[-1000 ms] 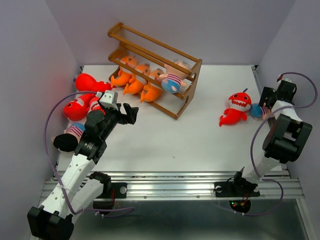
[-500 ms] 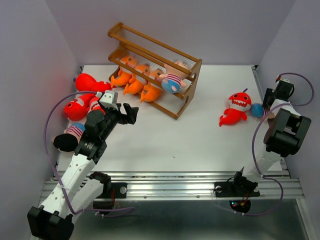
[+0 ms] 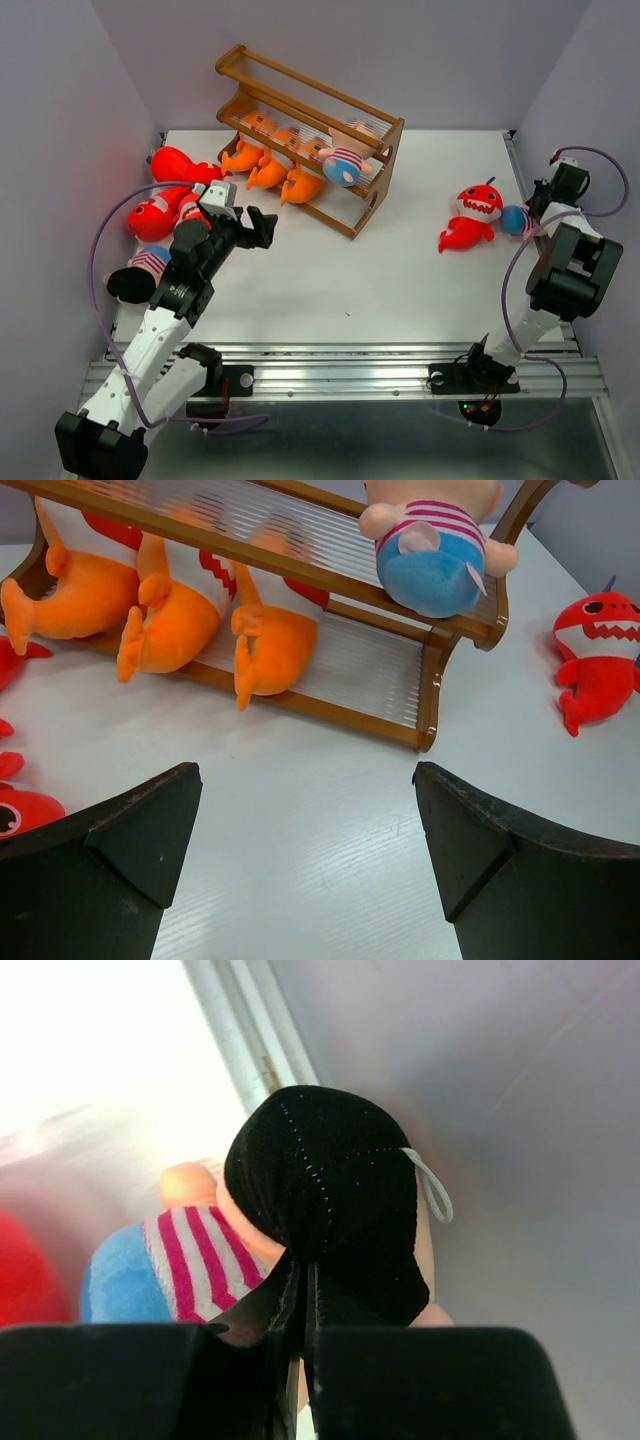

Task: Place and organize the stuffed toys onto the shelf
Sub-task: Grab a stuffed toy with the right arm

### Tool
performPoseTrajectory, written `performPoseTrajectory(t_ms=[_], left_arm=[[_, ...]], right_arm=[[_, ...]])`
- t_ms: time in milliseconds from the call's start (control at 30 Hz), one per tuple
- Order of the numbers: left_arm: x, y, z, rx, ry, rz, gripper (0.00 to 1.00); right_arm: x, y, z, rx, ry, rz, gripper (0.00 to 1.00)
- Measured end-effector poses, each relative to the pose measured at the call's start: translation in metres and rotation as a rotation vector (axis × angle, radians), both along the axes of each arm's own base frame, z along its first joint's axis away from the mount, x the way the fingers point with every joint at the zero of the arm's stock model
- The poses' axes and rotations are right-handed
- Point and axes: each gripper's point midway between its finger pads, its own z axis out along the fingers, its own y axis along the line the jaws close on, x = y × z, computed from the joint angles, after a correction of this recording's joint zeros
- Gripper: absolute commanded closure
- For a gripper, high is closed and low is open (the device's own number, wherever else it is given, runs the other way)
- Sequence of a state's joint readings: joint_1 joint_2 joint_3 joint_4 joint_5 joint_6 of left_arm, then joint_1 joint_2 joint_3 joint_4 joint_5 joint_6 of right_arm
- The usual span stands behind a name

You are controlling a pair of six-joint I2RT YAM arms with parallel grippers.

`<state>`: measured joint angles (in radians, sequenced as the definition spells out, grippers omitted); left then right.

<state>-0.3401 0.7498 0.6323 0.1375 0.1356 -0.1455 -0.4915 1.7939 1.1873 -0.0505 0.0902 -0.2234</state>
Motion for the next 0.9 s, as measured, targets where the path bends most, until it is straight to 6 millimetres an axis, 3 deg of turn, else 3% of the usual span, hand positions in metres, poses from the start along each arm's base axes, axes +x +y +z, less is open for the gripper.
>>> performPoseTrajectory(t_ms=[167,333,500,567,700,900], left_arm=[[-0.002,-0.005,0.001,-0.005,-0.004,-0.033,0.01],[-0.007,-0.014,0.005,-0.015,-0.018,-0.089,0.01],[-0.014,-0.024,0.01,-0.033,-0.045,-0.159,0.01],[-0.018,-0.031,0.012,-0.048,-0.05,-0.203,0.01],[-0.027,-0.044,0.017,-0.094,-0.052,-0.286,0.01],[-0.033,-0.053,0.02,-0.155,-0.031,-0.336,0.01]], right_arm=[[-0.009,0.024,0.037,0.027,-0.101,0.063,0.99],[-0.014,0.051,0.124,-0.011,-0.303,0.17,0.99],[-0.029,0.09,0.179,-0.009,-0.428,0.314,0.99],[-0.038,0.111,0.182,0.03,-0.442,0.392,0.99],[-0.063,0.166,0.17,0.17,-0.437,0.585,0.99],[-0.114,0.242,0.155,0.395,-0.436,0.845,0.99]])
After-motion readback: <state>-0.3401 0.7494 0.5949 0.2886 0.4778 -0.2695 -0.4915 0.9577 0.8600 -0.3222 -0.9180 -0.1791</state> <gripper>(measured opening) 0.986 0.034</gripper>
